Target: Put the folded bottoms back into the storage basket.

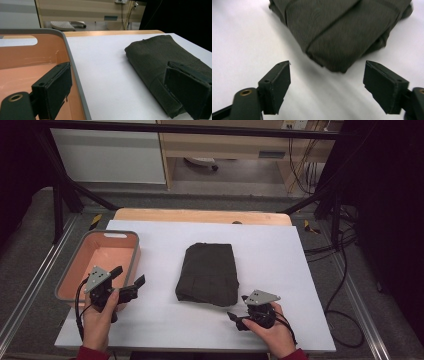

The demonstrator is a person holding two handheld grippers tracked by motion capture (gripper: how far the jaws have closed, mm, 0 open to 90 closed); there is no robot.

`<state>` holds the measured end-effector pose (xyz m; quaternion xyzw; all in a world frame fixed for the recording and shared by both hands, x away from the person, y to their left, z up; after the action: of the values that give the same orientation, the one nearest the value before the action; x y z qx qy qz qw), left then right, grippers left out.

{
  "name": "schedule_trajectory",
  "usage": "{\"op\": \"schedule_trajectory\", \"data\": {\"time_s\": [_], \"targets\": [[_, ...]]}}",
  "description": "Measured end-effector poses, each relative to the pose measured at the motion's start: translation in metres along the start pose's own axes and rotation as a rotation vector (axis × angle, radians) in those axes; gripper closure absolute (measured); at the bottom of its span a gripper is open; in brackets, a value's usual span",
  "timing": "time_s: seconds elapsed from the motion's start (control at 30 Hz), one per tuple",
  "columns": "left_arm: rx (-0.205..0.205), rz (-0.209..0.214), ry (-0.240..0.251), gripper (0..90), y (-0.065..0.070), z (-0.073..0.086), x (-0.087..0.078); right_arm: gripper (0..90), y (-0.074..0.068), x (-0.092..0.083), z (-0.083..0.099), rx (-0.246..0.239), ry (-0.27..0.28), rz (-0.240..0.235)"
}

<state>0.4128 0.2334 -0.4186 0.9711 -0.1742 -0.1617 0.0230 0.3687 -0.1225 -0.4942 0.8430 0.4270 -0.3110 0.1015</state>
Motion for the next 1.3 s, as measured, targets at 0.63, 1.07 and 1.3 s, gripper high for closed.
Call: {"op": "schedule_trajectory", "data": {"time_s": [0.63, 1.07, 1.3], "targets": [[-0.004, 0.0, -0.007, 9.0, 0.0, 0.002, 0.002, 56.7, -0.003, 0.025, 0.002, 0.025, -0.051, -0.092], [0.003, 0.001, -0.008, 9.2, 0.002, 0.002, 0.002, 69.1, 0.0, 0.039, -0.009, -0.031, -0.022, -0.026], [0.008, -0.001, -0.007, 9.4, 0.002, 0.001, 0.002, 81.6, -0.002, 0.037, -0.01, -0.061, -0.024, -0.033]]}}
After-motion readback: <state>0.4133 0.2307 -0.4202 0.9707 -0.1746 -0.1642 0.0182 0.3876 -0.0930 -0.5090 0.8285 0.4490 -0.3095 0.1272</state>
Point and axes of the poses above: each handheld gripper's, and its own axes: x roughly forward along the jaws, z roughly out of its underside, y roughly to its right, the point moved 8 cm from there along x, roughly forward along the jaws, and after that the axes turned 7 degrees about -z, right-handed, at the moved point
